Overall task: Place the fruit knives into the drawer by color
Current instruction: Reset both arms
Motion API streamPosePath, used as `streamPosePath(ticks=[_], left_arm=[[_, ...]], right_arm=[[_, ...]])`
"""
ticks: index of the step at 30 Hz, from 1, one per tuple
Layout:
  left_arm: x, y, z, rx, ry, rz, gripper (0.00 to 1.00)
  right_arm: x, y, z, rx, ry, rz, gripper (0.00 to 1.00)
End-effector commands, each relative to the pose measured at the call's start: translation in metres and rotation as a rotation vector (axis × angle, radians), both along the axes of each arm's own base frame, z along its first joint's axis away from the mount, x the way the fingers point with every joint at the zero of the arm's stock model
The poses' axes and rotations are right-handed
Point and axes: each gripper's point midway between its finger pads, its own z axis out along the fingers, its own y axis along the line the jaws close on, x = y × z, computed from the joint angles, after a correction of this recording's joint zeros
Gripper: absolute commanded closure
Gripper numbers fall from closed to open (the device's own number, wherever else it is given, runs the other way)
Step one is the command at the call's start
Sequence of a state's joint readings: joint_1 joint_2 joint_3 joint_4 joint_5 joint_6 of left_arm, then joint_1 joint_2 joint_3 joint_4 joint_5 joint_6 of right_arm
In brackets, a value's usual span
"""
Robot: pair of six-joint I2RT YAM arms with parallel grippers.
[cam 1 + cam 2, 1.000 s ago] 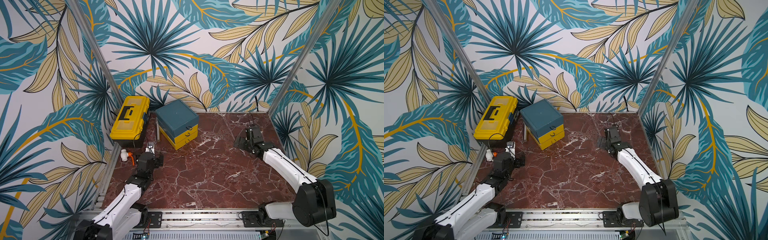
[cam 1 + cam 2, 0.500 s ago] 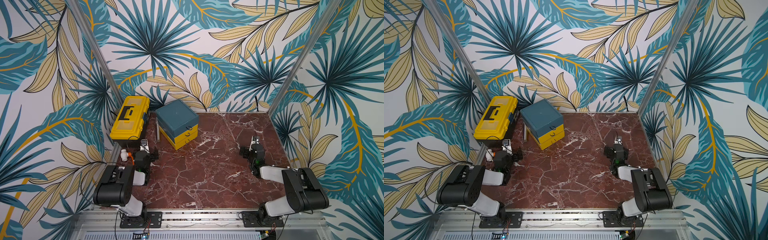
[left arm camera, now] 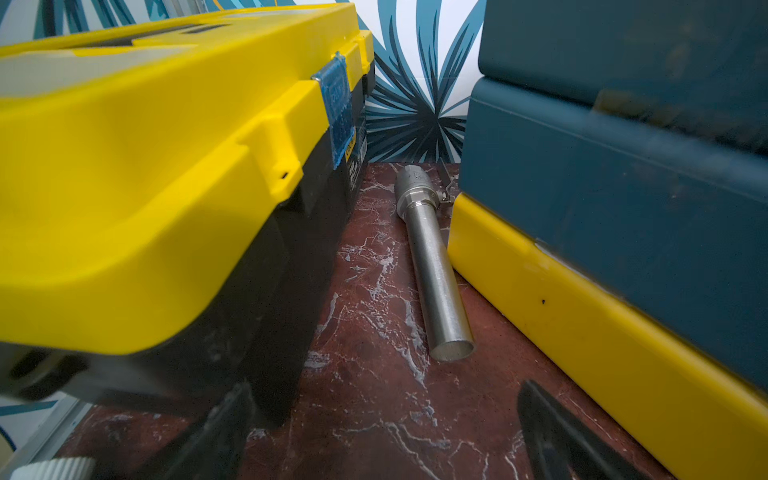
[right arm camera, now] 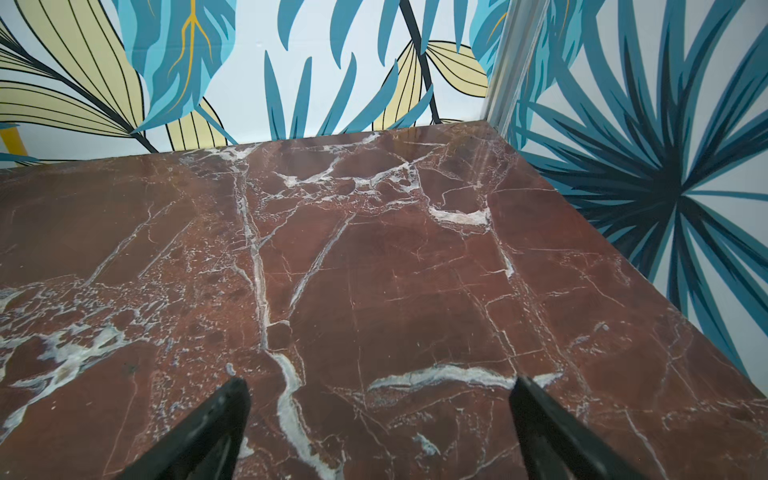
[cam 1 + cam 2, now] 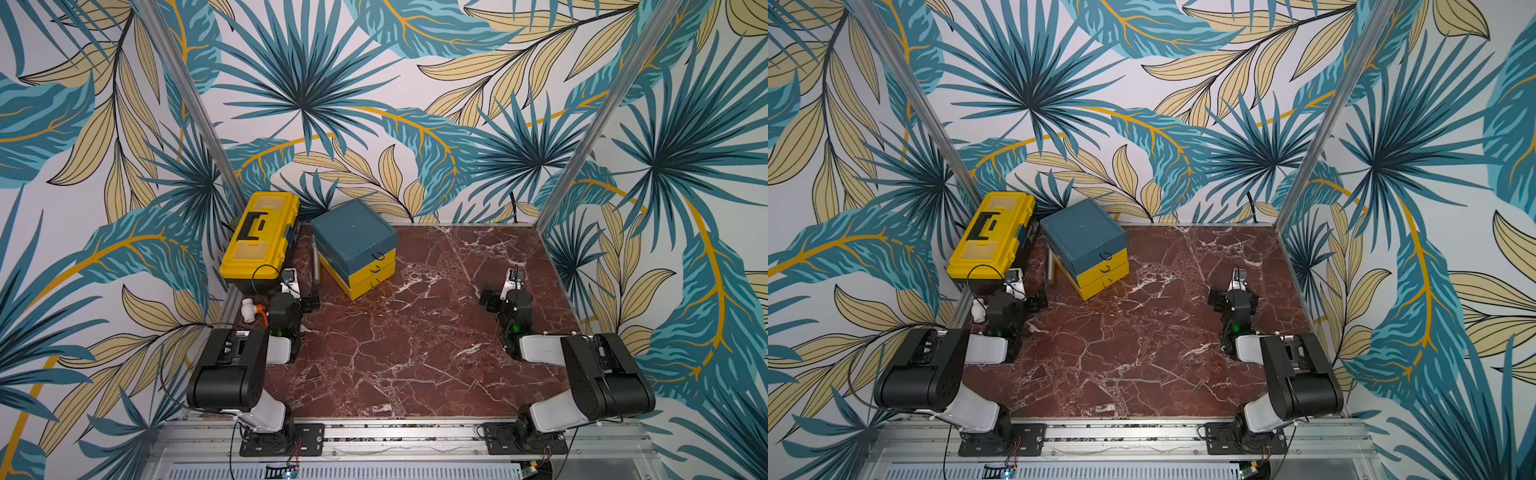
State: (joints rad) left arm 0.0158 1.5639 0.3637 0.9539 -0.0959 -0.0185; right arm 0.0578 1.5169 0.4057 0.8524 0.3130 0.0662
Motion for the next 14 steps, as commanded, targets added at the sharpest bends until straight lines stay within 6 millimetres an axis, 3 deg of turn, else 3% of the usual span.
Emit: streamPosePath(ticks=[1,14], left_arm=[[0.0037,-0.0012,0.0064,0.000,-0.024,-0.009,0.00],[0.0037,-0.0015,0.0060,0.001,-0.022,-0.012,0.00]], right_arm=[[-0.0004,0.0003,0.0065,-0.008,-0.026,0.007,0.00],[-0.0004,0.0003,0.0064,-0.008,-0.025,0.007,0.00]])
